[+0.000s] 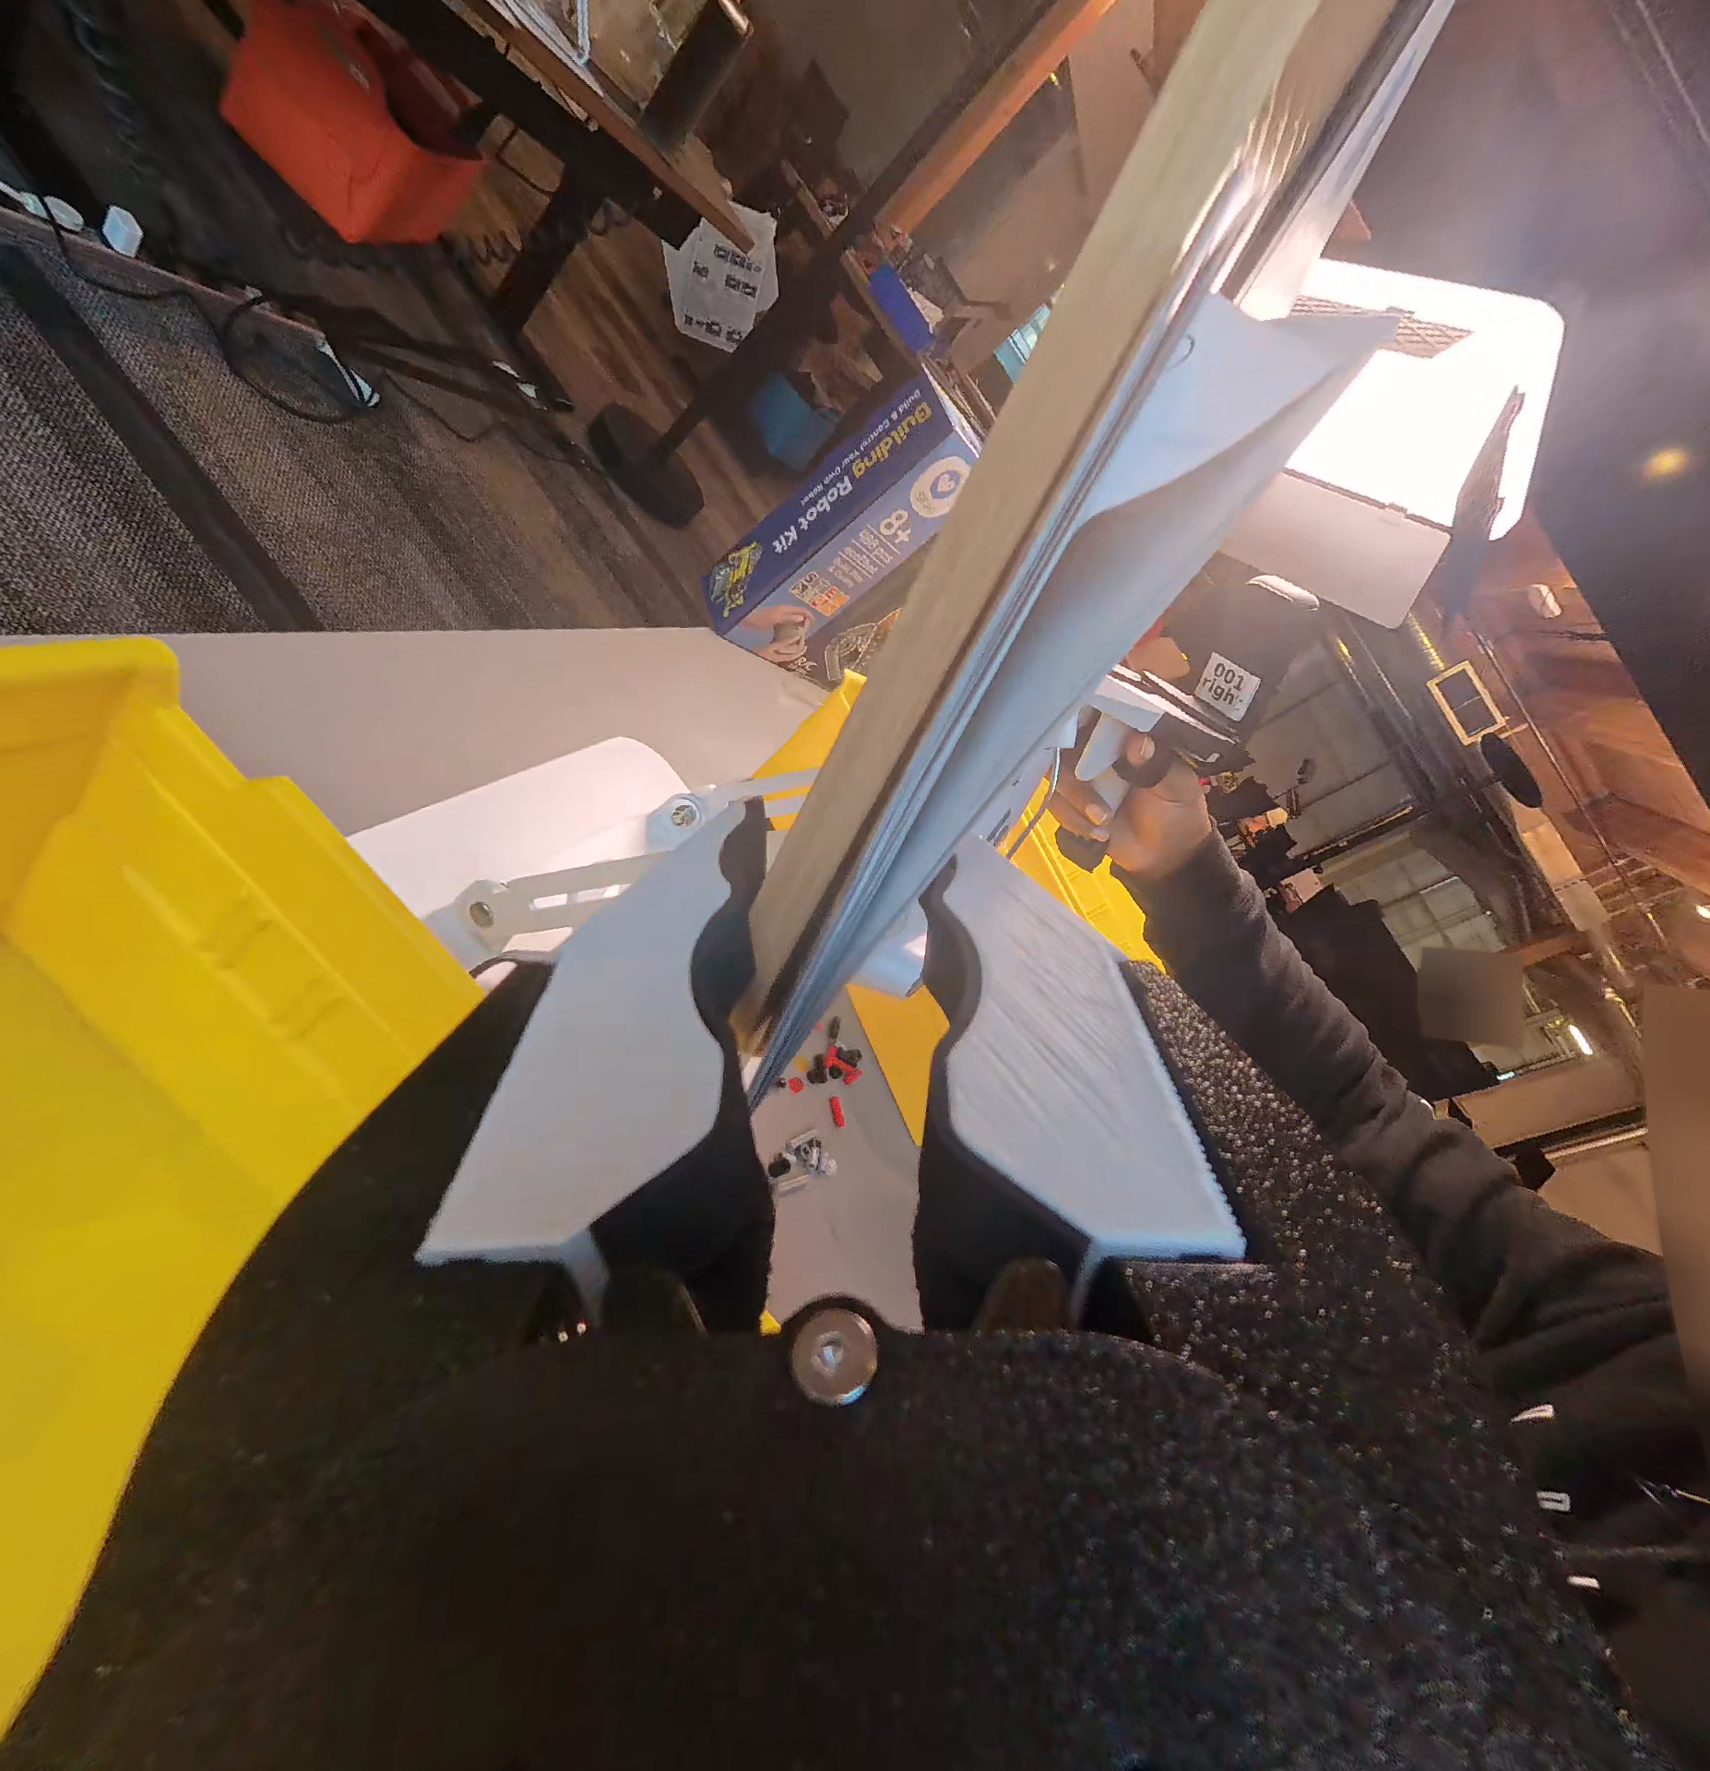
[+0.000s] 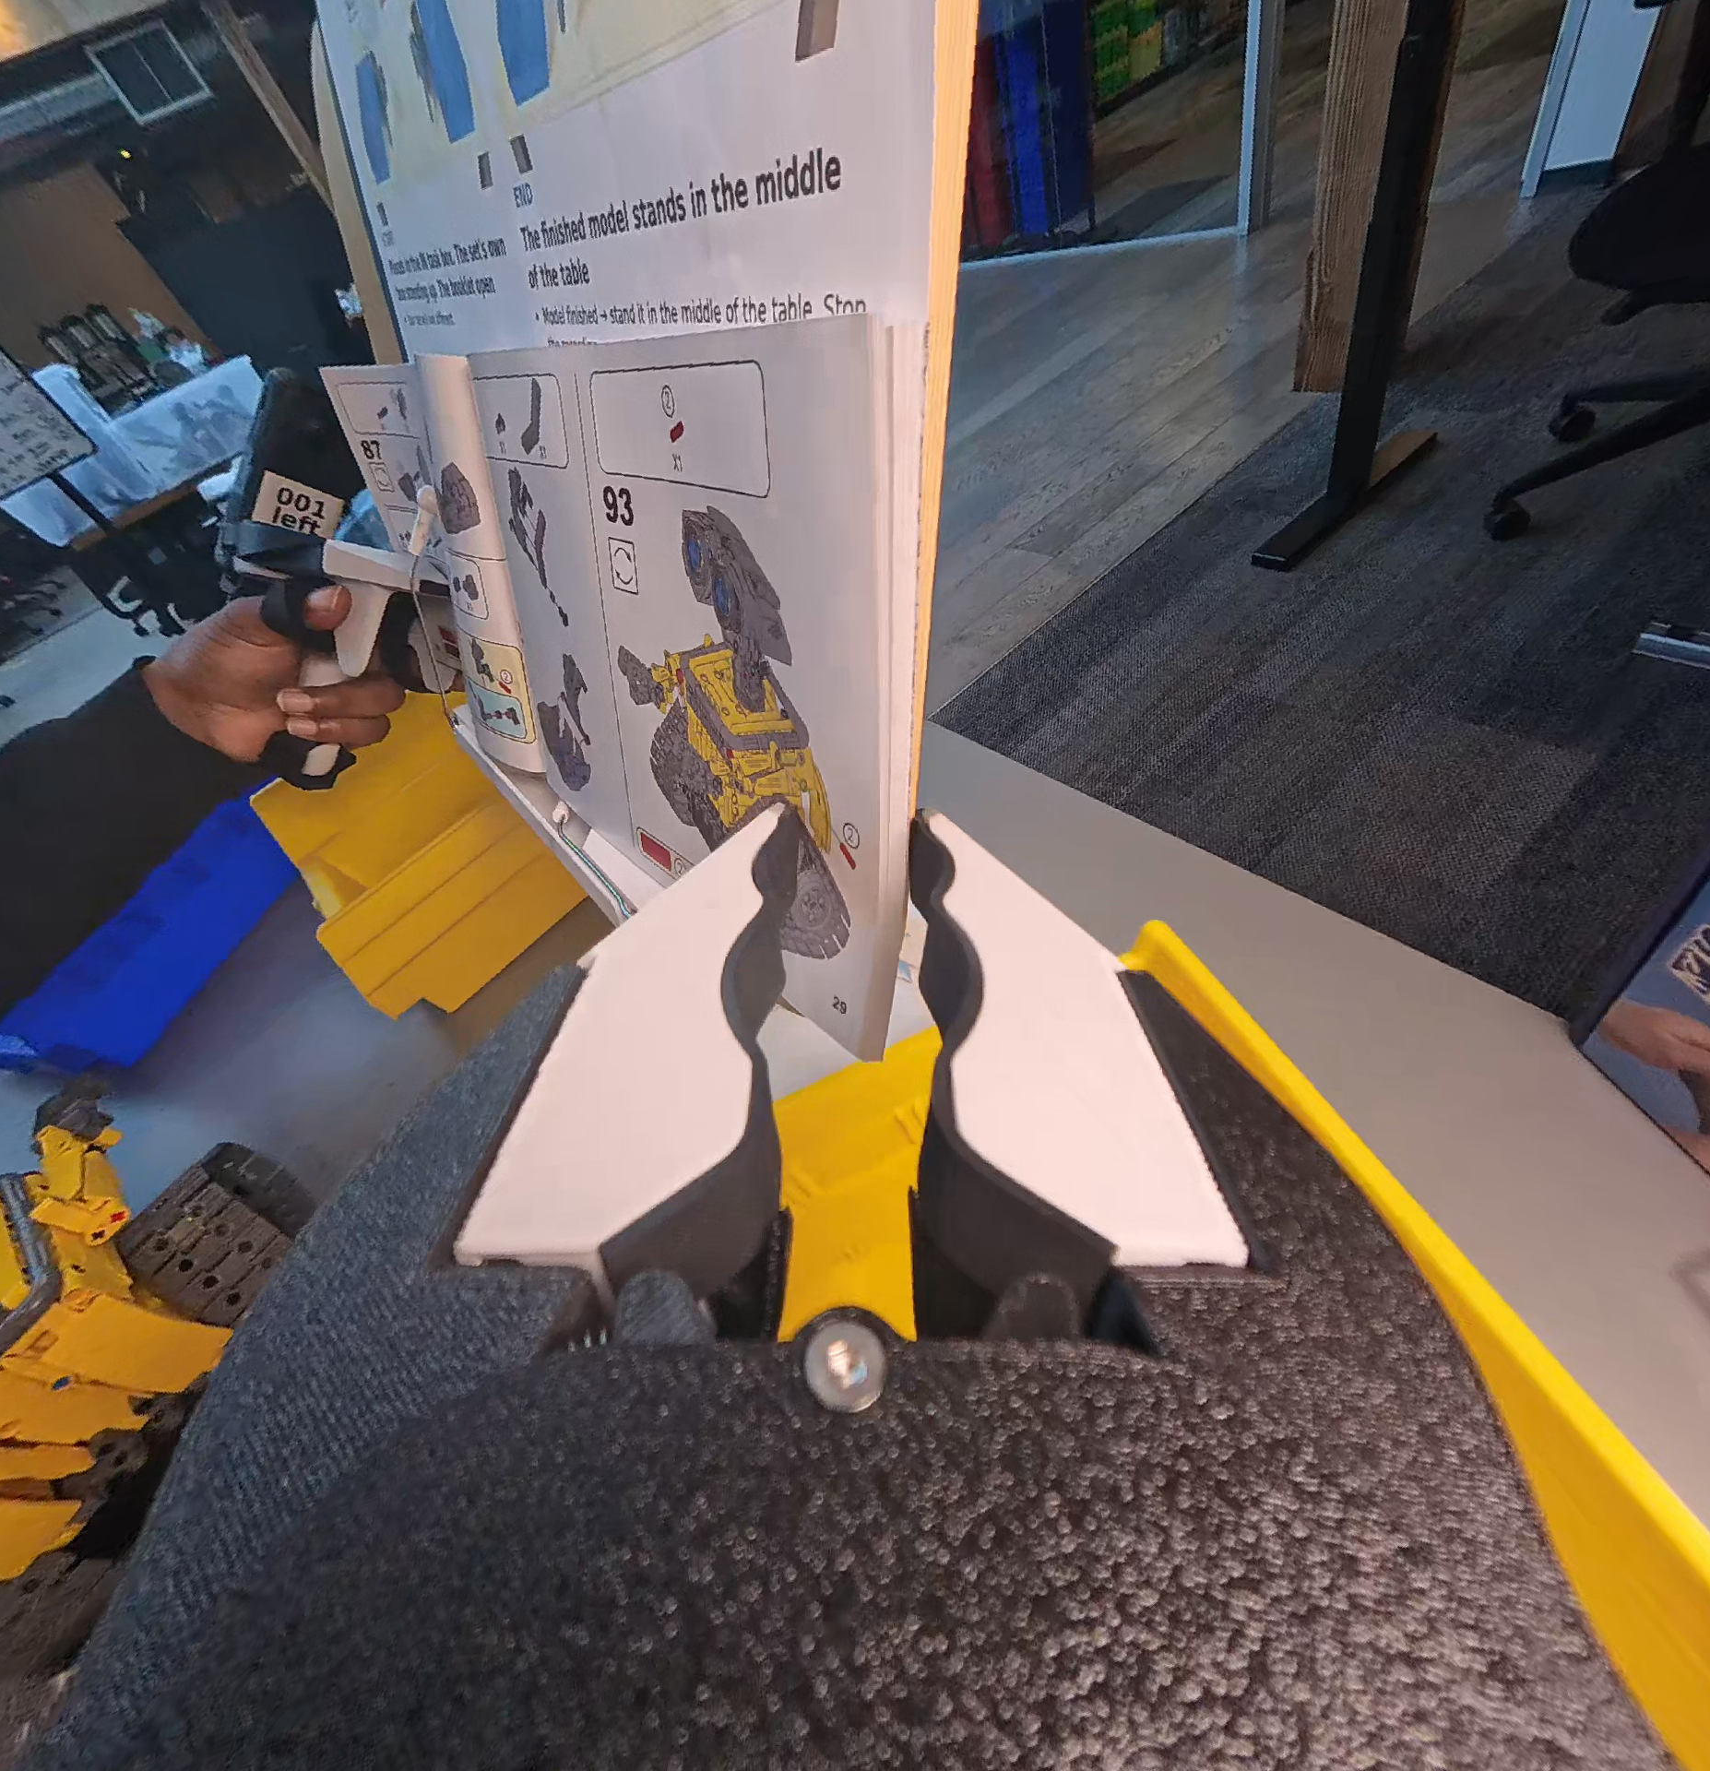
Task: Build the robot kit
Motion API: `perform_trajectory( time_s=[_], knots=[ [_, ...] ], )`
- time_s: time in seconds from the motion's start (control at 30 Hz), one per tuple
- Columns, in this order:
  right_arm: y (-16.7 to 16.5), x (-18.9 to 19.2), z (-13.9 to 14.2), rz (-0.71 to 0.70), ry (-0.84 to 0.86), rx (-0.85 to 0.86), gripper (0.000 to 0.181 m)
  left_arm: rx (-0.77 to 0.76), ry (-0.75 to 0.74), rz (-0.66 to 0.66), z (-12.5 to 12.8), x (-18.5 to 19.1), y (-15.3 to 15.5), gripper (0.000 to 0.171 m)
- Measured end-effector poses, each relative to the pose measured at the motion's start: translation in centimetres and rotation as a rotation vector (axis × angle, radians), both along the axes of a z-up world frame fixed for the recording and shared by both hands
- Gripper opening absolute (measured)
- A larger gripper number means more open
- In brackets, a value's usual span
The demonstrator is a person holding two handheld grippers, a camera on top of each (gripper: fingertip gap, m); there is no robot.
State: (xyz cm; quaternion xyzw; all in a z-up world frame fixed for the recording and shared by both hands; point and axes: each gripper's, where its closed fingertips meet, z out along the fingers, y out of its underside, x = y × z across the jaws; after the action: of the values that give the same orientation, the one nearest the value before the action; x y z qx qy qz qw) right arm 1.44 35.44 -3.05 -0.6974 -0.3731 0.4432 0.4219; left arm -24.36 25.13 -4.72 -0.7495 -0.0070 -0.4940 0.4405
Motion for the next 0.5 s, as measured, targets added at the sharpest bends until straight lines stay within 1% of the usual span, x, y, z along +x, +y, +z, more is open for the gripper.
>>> perform_trajectory(
  time_s=[0.5],
  knots=[
    [-3.7, 1.9, 0.0, 0.003, -0.028, -0.029, 0.022, -0.017, -0.005, -0.025, 0.0, 1.3, -3.1, 0.031]
  ],
)
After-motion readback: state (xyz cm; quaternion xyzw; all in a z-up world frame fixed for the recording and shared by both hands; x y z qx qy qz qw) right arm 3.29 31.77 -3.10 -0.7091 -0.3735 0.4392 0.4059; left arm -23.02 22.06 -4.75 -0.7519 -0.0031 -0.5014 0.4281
